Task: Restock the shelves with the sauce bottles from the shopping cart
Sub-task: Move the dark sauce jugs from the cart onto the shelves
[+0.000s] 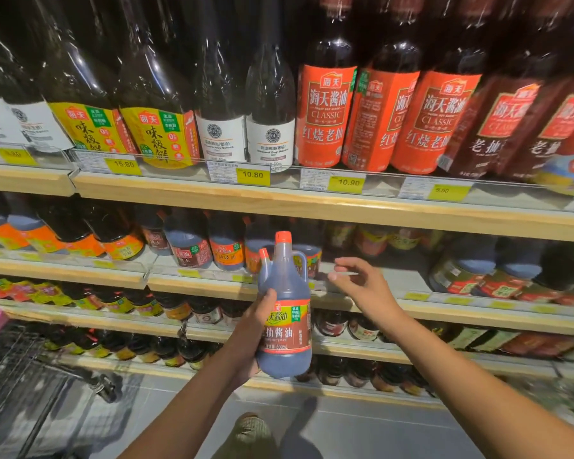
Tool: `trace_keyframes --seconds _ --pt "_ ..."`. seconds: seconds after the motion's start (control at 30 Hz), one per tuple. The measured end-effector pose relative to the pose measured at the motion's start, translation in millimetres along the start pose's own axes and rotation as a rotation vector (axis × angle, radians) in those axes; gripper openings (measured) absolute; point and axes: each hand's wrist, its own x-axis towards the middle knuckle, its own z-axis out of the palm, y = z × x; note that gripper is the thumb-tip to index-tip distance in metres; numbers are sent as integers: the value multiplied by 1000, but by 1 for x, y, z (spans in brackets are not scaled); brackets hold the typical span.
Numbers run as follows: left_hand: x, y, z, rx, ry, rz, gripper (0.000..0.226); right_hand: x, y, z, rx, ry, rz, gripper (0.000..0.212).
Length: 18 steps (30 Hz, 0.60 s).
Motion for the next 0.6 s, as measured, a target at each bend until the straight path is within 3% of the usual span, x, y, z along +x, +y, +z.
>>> trace_keyframes --seconds 0.07,0.13,0.23,0.4,0.5,0.6 --pt "-2 -1 12 -4 -46 -31 86 -25 0 -5 46 -124 41 34" --pt "-2 -4 23 -35 -100 -42 92 -46 -1 -12 79 -234 99 46" --pt "-3 -6 41 -182 -252 -51 76 -71 -3 -21 109 -334 141 50" --pt "-11 -8 72 -219 -341 -55 49 -95 -8 -32 209 -242 139 49" --pt "-13 -8 84 -197 -341 -102 50 -102 -5 -39 214 -189 159 59" --pt "-12 -8 92 -190 -291 -176 61 -106 -4 -45 237 -153 187 53"
